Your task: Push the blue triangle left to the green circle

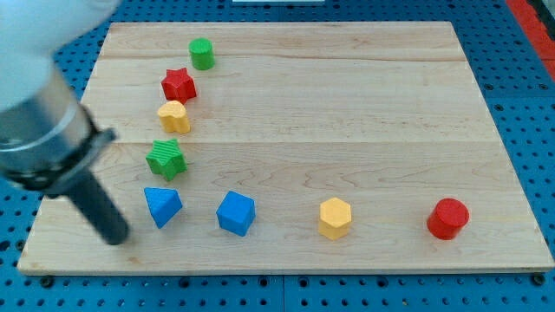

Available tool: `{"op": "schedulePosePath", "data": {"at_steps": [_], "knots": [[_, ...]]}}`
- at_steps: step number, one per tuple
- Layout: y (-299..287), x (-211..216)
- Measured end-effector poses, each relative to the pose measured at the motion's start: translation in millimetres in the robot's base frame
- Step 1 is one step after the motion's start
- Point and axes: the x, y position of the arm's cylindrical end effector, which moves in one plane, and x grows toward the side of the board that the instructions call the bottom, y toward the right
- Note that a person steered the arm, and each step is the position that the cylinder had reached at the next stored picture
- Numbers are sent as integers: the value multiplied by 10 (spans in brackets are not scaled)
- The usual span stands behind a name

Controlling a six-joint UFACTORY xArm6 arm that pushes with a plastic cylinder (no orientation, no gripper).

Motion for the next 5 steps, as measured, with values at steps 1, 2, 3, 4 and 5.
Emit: {"op": "schedulePosePath", "data": {"at_steps": [1, 2, 3, 4, 5], "knots": [[382, -275], [490, -593], [550, -694], [264, -697], [274, -700]]}}
